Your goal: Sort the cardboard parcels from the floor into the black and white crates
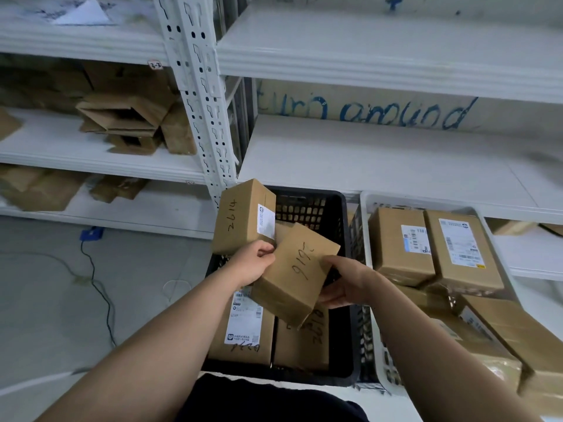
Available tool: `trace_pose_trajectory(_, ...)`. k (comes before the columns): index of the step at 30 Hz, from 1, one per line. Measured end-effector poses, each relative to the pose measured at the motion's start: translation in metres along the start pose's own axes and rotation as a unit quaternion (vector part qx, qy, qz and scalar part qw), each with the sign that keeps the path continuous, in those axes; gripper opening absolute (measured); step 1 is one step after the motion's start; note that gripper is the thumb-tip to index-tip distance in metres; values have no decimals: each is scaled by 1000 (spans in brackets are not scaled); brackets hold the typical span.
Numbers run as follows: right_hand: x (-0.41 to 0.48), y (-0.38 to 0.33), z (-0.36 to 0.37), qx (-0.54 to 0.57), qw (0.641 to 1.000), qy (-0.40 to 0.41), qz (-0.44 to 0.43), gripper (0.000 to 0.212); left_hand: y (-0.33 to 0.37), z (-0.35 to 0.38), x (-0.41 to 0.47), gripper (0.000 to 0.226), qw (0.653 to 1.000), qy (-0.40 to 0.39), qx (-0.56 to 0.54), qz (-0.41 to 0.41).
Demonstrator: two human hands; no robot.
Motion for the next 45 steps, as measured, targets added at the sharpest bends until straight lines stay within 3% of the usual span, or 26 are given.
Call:
trace_pose_trajectory(7,-2,13,14,-6,999,3,-49,54,-11,11,-24,42,996,-71,-10,-50)
trace_pose_trajectory(12,2,25,19,1,999,4,-53,91,-20,23,-36,45,985,-104,-88,-105)
trace_pose_trajectory(14,5,27,15,9,999,13,-46,82,-22,23,-38,46,985,-100,-91,-103)
trace_pose_trajectory(19,9,25,-1,-88,993,73,-43,31,-35,12,-39,42,993,-82,11,-82)
trace_pose_trajectory(26,17,35,3,-200,978,62,10,32,-53,-1,-33,30,997,-7,49,-63)
trace_pose_trajectory(31,22,30,-2,-252,963,90,37,16,-66,-10,-33,21,991,45,78,-95)
trace_pose_trajectory(35,14,-7,-6,-200,963,159,-88,15,-58,-41,-36,36,970,186,91,-130)
trace_pose_trajectory(38,11,-30,-2,-174,955,187,-152,27,-52,-58,-30,54,952,257,115,-122)
trace_pose_trajectory(45,22,-64,9,-131,954,205,-173,46,-56,-63,23,108,969,160,98,-163)
Point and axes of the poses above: each hand's wrist, its own x-axis towards the middle knuckle, its own z-axis out of the palm, y = z × x, the point moved 7 cm from there along x, towards the middle knuckle, and after that the axes turned 12 degrees about z, right-handed, at the moved point
